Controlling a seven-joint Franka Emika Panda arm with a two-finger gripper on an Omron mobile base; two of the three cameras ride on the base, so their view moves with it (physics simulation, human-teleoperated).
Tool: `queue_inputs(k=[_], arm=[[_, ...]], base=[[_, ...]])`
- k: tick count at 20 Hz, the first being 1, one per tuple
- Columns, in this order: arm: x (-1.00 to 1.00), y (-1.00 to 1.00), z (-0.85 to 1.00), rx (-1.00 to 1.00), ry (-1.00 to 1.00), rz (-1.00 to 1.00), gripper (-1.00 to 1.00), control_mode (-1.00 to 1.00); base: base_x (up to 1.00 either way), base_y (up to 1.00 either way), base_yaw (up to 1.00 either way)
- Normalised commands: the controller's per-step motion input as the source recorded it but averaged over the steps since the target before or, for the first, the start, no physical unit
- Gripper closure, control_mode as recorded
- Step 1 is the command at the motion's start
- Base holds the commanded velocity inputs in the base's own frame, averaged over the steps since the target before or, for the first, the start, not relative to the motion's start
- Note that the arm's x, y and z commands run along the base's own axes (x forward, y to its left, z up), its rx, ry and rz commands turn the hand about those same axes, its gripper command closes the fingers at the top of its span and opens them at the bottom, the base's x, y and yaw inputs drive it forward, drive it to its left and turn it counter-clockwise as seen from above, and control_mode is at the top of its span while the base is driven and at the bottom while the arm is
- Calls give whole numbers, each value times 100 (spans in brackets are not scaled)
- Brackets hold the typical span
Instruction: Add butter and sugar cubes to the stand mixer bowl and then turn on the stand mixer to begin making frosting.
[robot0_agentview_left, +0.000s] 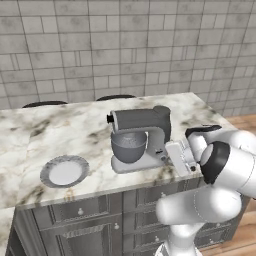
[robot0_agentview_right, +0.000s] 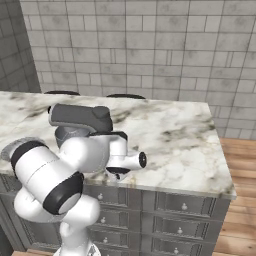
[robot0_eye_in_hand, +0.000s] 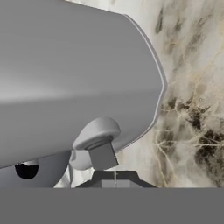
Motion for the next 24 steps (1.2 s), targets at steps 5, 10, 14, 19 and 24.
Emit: queue_inputs(k=[5, 10, 14, 19, 24], arm=[[-1, 78, -4, 17, 6, 0, 100, -100], [-7, 77, 0, 24, 3, -3, 100, -100], [-32, 55, 0, 27, -1, -7, 100, -100], [-41, 6, 4, 16, -11, -17, 100, -100], [-4, -8, 30, 0, -2, -25, 100, -100]], base=[[0, 0, 0], [0, 0, 0], [0, 0, 0], [0, 0, 0], [0, 0, 0]])
